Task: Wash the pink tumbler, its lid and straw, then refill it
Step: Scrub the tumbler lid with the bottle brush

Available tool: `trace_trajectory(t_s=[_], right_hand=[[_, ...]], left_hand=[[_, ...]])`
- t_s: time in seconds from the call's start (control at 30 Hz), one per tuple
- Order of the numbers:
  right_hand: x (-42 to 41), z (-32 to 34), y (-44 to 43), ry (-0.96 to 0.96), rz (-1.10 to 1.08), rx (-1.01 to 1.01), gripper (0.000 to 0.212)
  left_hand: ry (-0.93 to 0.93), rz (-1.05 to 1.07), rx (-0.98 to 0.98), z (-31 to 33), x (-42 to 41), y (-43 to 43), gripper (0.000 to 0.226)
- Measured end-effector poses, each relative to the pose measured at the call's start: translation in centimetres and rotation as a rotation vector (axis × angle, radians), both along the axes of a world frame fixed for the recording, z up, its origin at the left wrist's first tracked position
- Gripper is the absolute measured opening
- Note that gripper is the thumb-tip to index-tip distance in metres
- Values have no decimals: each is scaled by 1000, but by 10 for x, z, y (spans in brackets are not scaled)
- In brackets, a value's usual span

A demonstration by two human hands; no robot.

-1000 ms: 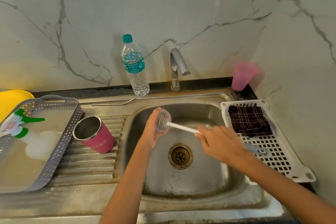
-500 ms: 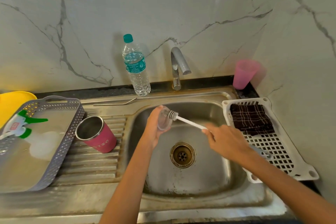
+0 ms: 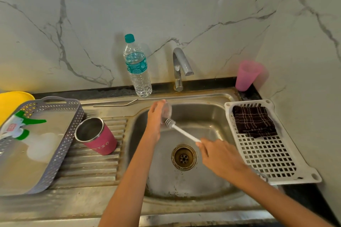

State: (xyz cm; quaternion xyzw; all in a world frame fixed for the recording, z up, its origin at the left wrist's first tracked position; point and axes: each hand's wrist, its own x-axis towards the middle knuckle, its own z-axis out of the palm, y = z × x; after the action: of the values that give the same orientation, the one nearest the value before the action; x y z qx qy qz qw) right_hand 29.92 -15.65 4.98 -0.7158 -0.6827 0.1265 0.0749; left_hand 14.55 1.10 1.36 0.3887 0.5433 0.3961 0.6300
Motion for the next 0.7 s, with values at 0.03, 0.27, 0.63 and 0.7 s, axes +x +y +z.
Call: trace_trajectory(t_s=[0.03, 0.27, 0.63, 0.7], right_hand=[[-2, -1, -1, 0, 1, 3, 38], [-13, -12, 5, 138, -114, -74, 36], [-25, -36, 23, 492, -349, -154, 40], [-23, -32, 13, 491, -327, -149, 37]], left_hand=[[3, 9, 6, -4, 1, 0, 53], [-80, 133, 8, -6, 10, -3, 25], [-251, 239, -68, 1, 41, -17, 41], [-240, 275, -63, 1, 39, -9, 49]])
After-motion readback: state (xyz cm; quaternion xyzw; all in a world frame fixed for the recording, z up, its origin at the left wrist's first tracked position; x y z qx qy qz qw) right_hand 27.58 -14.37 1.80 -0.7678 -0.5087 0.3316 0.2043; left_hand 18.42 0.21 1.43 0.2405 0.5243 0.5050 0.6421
